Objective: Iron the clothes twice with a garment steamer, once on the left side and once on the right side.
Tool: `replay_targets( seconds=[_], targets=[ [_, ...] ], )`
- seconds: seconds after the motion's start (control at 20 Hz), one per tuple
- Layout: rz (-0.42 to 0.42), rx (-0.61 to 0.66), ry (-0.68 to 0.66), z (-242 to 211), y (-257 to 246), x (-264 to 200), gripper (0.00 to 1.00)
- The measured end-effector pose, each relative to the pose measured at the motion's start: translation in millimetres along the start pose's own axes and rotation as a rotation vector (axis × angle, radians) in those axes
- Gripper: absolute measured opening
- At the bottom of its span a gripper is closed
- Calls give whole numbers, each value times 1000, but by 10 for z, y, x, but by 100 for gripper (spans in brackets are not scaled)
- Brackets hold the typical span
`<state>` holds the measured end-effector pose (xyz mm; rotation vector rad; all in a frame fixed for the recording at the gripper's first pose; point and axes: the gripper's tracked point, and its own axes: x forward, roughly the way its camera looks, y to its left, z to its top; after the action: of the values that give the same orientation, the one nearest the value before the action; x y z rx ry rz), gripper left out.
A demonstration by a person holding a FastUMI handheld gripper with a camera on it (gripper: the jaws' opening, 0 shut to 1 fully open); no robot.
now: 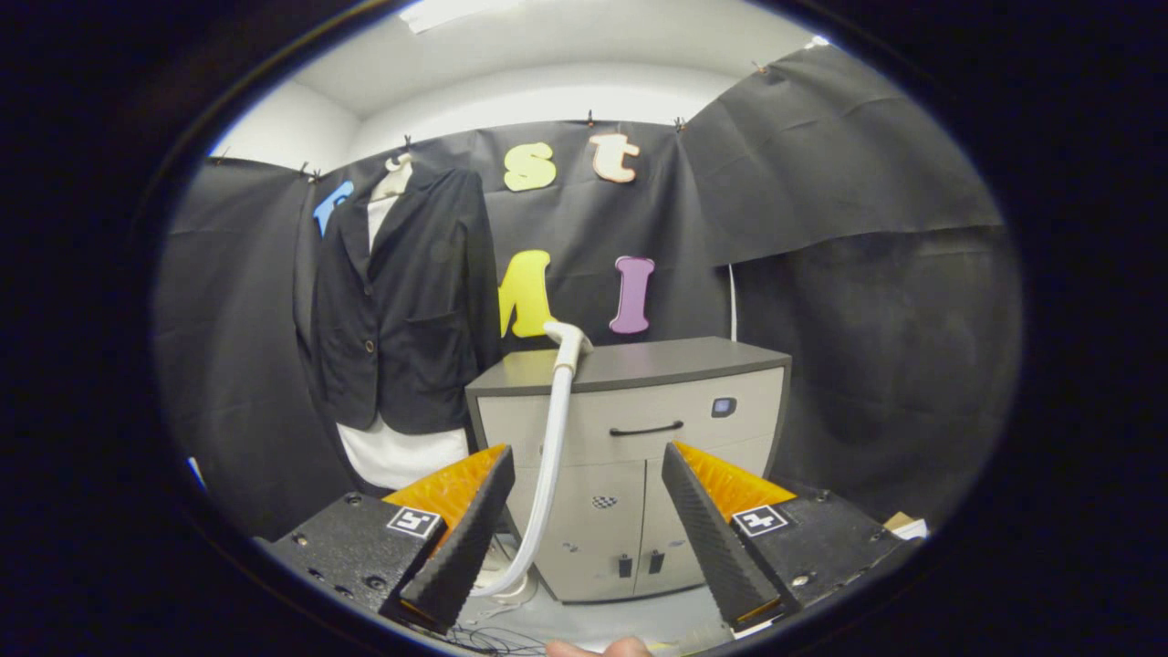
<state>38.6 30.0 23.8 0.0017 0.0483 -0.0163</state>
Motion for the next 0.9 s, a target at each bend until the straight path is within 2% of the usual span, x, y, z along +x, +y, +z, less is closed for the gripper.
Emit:
replay_targets(
  seconds=[0.15, 0.5, 0.9],
  targets=[
    [-30, -8, 26, 24, 45, 27, 100],
    [-91, -61, -12, 401, 190, 279, 100],
    [-30, -79, 25, 966, 375, 1077, 100]
  ],
)
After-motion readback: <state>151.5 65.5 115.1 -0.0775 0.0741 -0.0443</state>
